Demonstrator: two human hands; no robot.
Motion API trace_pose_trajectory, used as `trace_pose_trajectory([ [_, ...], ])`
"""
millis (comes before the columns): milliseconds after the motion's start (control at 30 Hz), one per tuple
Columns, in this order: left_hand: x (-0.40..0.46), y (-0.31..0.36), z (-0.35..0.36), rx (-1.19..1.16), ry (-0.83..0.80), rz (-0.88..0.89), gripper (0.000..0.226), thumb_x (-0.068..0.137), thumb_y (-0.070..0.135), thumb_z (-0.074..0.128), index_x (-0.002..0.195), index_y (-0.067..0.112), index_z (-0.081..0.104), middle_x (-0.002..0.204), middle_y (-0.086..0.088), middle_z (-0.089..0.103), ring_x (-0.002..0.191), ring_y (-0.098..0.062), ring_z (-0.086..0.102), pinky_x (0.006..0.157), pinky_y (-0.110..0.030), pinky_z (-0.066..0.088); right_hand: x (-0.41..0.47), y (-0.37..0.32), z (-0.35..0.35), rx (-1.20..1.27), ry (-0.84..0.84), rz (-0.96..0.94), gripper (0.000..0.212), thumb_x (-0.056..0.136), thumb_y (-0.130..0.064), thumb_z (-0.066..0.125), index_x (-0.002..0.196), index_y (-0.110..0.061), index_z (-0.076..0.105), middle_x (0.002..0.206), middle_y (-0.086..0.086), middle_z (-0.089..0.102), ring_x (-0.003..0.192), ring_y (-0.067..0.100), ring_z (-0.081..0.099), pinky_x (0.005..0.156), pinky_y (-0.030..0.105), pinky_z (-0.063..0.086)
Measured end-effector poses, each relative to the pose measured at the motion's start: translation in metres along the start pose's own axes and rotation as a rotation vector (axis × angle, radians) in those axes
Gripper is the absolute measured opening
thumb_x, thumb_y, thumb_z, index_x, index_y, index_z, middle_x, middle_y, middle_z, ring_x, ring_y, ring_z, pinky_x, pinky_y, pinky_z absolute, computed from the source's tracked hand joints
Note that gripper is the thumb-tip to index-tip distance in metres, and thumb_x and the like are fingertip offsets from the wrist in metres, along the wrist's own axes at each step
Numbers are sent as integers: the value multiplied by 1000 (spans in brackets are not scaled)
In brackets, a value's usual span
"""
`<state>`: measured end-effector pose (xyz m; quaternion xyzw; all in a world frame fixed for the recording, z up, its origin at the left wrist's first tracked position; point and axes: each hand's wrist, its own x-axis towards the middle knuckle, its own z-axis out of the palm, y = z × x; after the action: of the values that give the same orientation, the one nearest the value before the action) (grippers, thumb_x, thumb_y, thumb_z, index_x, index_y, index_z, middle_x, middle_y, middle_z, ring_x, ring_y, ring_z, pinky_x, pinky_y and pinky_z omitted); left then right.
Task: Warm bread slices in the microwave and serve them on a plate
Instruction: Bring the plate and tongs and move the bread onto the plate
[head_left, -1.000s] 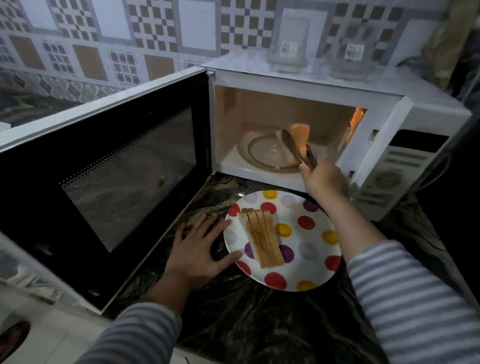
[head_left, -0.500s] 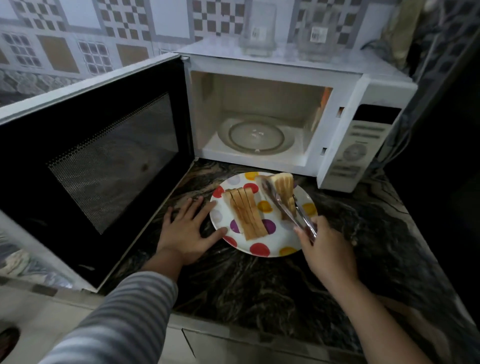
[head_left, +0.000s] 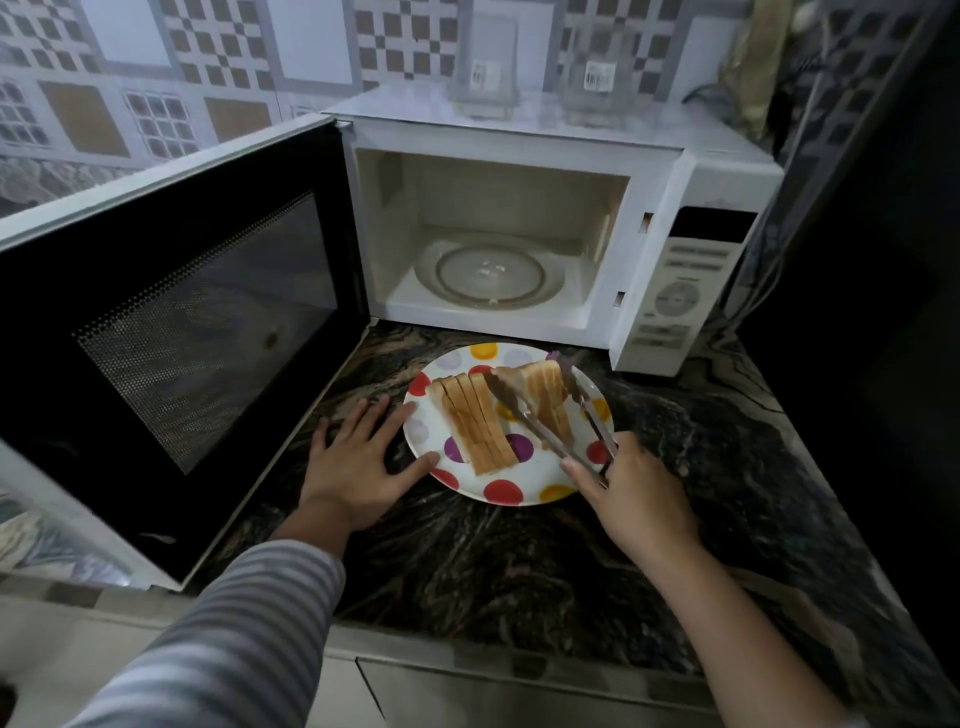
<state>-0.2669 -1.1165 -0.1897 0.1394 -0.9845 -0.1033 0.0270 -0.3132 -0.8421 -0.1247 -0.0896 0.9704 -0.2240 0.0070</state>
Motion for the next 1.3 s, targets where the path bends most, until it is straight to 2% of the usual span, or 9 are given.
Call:
trace_pose_trajectory([
  [300, -3, 0, 1, -5, -9, -1, 94, 64, 91, -2, 148, 49, 0, 161, 12, -1, 148, -11, -4, 118, -50, -2, -6, -27, -55, 28, 178, -135, 41, 91, -52, 51, 114, -19, 52, 100, 2, 65, 89, 23, 61, 62, 30, 41],
  [433, -5, 2, -2, -18, -9, 1, 99, 59, 92, -8, 148, 49, -3, 161, 12, -4, 148, -12, -6, 118, -49, -2, -7, -50, -70, -28, 186, -233, 32, 90, -50, 54, 110, -25, 57, 94, -1, 68, 81, 22, 64, 62, 30, 47],
  [567, -8, 2, -3, -28, -13, 9, 104, 57, 93, -10, 149, 44, -6, 161, 11, -5, 148, -12, -6, 119, -50, -2, -10, -67, -71, -88, 149, -296, 27, 89, -47, 58, 107, -29, 63, 78, -7, 60, 70, 16, 55, 56, 25, 38],
  [800, -15, 12, -22, -214, 173, 49, 106, 77, 82, 34, 148, 29, -24, 155, 14, -24, 145, -8, -17, 117, -50, -10, -1, -86, -68, -234, -22, -384, 25, 87, -47, 59, 104, -32, 69, 92, -5, 67, 82, 18, 60, 57, 25, 38],
  [900, -14, 17, -49, -108, 336, 213, 96, 78, 81, 28, 153, 31, -5, 159, 13, -12, 145, -7, -15, 116, -45, -12, 10, -101, -71, -348, -105, -408, 30, 86, -52, 58, 101, -29, 69, 91, -4, 65, 86, 20, 60, 62, 28, 42],
  [1000, -11, 20, -76, 21, 341, 407, 81, 79, 82, 20, 143, 36, 39, 156, 10, 26, 147, -12, 9, 116, -40, -2, 14, -117, -74, -430, -132, -508, 33, 85, -52, 59, 105, -27, 67, 98, -2, 65, 92, 23, 61, 67, 30, 43],
  [1067, -10, 22, -86, 68, 321, 485, 77, 79, 78, 25, 131, 31, 57, 149, 7, 42, 145, -17, 24, 114, -39, 7, 14, -125, -73, -465, -138, -570, 32, 85, -49, 60, 105, -25, 66, 100, -1, 65, 93, 25, 60, 71, 32, 44],
  [1167, -10, 20, -88, 61, 292, 474, 75, 76, 73, 28, 126, 30, 62, 145, 11, 47, 143, -15, 28, 111, -34, 9, 13, -132, -70, -488, -141, -606, 31, 84, -49, 60, 102, -23, 65, 97, 0, 65, 90, 25, 60, 69, 31, 43],
  [1300, -10, 13, -84, 13, 327, 431, 75, 74, 73, 31, 123, 28, 65, 144, 10, 48, 143, -19, 28, 113, -41, 17, 12, -129, -64, -433, -174, -605, 30, 83, -51, 60, 98, -26, 67, 93, -2, 65, 91, 23, 61, 66, 30, 42],
])
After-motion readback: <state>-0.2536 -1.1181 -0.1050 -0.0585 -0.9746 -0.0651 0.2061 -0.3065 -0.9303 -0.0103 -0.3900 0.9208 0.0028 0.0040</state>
